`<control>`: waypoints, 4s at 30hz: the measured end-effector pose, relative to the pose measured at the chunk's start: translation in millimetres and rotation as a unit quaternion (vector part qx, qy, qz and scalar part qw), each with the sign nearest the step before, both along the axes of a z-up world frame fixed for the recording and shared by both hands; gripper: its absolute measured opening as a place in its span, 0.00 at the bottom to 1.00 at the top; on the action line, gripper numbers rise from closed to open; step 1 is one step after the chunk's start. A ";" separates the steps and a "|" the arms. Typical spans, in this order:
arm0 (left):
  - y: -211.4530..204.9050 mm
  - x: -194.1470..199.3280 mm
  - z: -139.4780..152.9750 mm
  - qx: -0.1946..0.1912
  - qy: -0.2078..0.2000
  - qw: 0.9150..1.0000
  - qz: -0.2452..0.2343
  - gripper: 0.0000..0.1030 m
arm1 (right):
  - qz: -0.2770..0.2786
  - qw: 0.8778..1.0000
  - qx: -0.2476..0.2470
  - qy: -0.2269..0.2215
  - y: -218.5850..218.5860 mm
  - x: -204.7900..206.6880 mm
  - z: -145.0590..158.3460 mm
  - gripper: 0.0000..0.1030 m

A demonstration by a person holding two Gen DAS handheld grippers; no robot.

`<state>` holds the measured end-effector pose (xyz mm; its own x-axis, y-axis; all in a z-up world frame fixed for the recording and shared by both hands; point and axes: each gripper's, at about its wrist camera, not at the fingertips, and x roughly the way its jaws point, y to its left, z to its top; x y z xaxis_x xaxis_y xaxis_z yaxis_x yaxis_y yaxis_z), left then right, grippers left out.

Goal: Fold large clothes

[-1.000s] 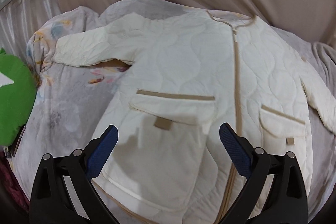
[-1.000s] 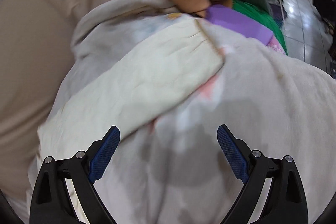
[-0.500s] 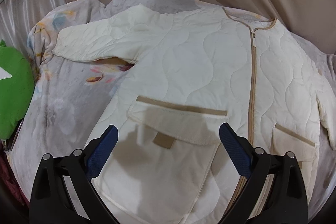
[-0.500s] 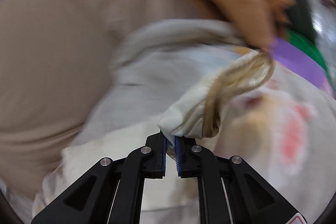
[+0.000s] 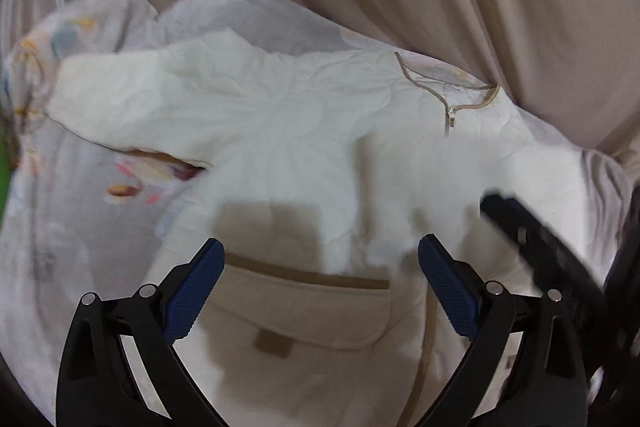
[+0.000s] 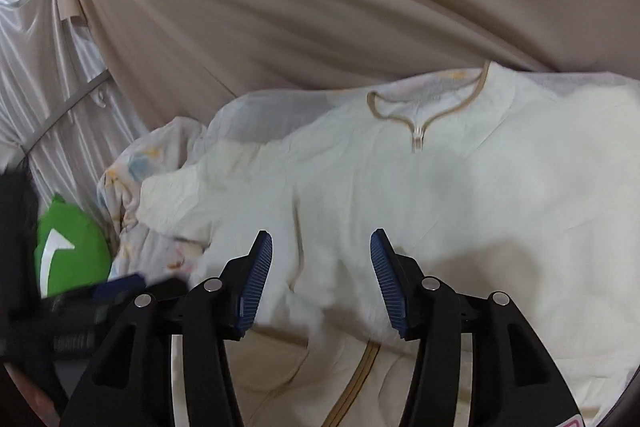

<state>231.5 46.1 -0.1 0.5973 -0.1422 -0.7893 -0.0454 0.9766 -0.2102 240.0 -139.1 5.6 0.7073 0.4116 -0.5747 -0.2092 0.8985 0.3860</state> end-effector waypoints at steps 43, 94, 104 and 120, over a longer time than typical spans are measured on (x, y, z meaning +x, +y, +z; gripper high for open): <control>-27.0 113.4 -84.3 0.057 0.010 0.997 -0.047 0.08 | -0.234 0.961 -0.077 0.127 -179.3 -34.7 -84.8 0.00; 181.7 -271.9 -59.6 -0.106 0.175 0.978 0.046 0.17 | -0.195 0.921 -0.114 0.317 -116.6 -413.3 -56.8 0.14; 273.9 -81.3 7.7 -0.098 0.015 0.984 0.149 0.32 | -0.159 0.968 -0.156 0.120 -41.9 -251.3 29.9 0.19; 389.4 81.1 -97.0 -0.175 0.049 0.949 0.256 0.06 | -0.075 0.968 -0.197 0.138 123.8 -174.3 -19.1 0.35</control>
